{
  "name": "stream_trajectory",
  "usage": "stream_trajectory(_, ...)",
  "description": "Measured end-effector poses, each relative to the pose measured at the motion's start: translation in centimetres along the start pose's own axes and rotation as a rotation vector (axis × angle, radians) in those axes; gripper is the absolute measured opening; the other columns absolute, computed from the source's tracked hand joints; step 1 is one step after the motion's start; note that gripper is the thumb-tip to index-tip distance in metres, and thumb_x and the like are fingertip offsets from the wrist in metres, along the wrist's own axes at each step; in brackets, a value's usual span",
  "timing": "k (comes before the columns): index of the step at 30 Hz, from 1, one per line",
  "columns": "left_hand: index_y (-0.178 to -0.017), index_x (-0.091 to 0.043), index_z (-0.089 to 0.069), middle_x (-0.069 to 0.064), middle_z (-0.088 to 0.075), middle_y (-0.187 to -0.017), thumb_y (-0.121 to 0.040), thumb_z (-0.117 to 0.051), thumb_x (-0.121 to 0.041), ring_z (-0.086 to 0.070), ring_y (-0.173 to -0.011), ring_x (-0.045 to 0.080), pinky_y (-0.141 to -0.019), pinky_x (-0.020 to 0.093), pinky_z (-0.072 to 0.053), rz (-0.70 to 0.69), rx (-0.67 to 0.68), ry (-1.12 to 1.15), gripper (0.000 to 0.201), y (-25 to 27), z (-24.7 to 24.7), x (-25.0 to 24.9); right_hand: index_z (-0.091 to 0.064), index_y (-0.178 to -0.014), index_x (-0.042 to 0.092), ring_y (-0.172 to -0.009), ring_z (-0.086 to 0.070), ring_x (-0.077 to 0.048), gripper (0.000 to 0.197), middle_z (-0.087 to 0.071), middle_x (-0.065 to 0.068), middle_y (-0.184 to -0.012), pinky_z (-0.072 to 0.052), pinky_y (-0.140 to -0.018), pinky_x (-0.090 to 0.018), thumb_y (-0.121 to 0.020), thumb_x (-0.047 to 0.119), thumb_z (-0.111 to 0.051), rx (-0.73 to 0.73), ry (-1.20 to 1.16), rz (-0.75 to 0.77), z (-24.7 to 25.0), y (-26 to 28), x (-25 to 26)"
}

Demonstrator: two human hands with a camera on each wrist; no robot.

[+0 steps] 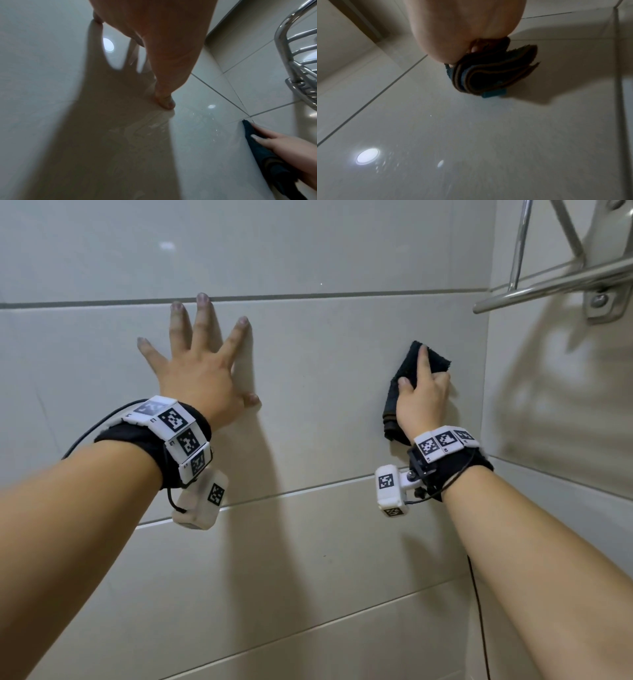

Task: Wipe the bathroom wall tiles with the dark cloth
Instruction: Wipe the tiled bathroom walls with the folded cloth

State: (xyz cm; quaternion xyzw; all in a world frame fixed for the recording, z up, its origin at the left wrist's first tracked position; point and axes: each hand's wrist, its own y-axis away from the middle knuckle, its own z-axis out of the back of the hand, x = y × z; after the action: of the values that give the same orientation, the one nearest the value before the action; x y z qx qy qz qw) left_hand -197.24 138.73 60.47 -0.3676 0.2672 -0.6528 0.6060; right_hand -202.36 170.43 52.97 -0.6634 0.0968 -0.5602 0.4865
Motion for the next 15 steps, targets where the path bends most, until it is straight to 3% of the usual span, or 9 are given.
stream_trajectory(5, -0.152, -0.049, 0.007, 0.001, 0.023, -0.163, -0.072, -0.066, -0.075, 0.019, -0.15, 0.033, -0.107, 0.077, -0.012, -0.007, -0.007, -0.011, 0.112, -0.1, -0.1, 0.0, -0.024, -0.155, 0.022, -0.116, -0.046, -0.033, 0.06, -0.039, -0.019, -0.124, -0.025, -0.11, -0.027, -0.1, 0.02, -0.049, -0.07, 0.006, -0.03, 0.7, -2.9, -0.2)
stream_trajectory(11, -0.152, -0.05, 0.007, 0.002, 0.021, -0.163, -0.069, -0.067, -0.076, 0.017, -0.15, 0.034, -0.106, 0.077, -0.013, -0.009, -0.028, -0.009, 0.114, -0.2, -0.4, 0.1, -0.026, -0.155, 0.026, -0.119, -0.044, -0.031, 0.057, -0.037, -0.017, -0.131, -0.024, -0.105, -0.023, -0.101, 0.018, -0.041, -0.15, 0.015, -0.124, 0.5, -5.8, 1.1)
stream_trajectory(15, -0.152, -0.049, 0.006, 0.002, 0.023, -0.163, -0.069, -0.068, -0.074, 0.018, -0.15, 0.034, -0.105, 0.078, -0.011, -0.009, -0.036, -0.007, 0.114, -0.2, -0.6, 0.0, -0.03, -0.154, 0.024, -0.117, -0.046, -0.033, 0.058, -0.036, -0.017, -0.13, -0.026, -0.105, -0.022, -0.098, 0.014, -0.041, -0.142, 0.015, -0.045, -0.1, -5.4, 2.0)
